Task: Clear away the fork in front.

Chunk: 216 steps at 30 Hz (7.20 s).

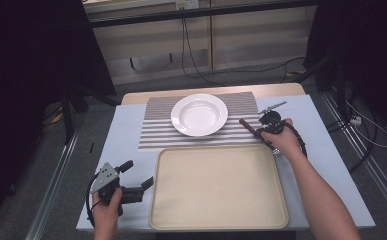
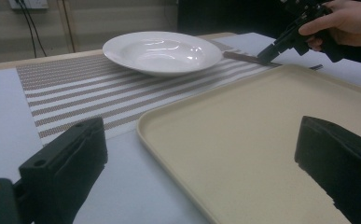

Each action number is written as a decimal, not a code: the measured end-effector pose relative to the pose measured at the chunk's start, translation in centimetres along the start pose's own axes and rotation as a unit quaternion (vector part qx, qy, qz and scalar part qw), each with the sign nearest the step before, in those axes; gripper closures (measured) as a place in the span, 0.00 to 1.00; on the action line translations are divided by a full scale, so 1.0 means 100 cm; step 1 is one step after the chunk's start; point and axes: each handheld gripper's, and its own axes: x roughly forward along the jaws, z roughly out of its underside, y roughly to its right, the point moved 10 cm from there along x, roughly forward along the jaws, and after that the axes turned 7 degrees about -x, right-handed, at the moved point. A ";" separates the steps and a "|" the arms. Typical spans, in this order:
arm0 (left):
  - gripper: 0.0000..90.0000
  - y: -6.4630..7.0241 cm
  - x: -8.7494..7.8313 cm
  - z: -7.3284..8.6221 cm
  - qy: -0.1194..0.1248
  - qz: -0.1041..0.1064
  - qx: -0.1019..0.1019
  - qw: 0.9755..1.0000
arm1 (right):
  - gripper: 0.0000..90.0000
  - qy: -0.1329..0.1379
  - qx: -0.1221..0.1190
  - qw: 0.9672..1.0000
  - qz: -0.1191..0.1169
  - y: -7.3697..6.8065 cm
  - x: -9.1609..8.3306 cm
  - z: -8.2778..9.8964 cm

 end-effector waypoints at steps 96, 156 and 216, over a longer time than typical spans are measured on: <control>0.03 0.003 -0.010 0.003 -0.008 -0.008 0.008 1.000 | 0.87 0.230 0.045 0.972 -0.010 -0.019 -0.092 -0.057; 0.03 0.072 0.073 -0.074 -0.004 0.081 -0.016 0.997 | 0.87 0.340 -0.007 0.933 -0.116 -0.176 -0.102 -0.035; 0.90 0.080 0.044 -0.074 -0.066 0.169 -0.130 0.975 | 0.32 0.334 -0.042 0.939 -0.065 -0.167 -0.111 -0.005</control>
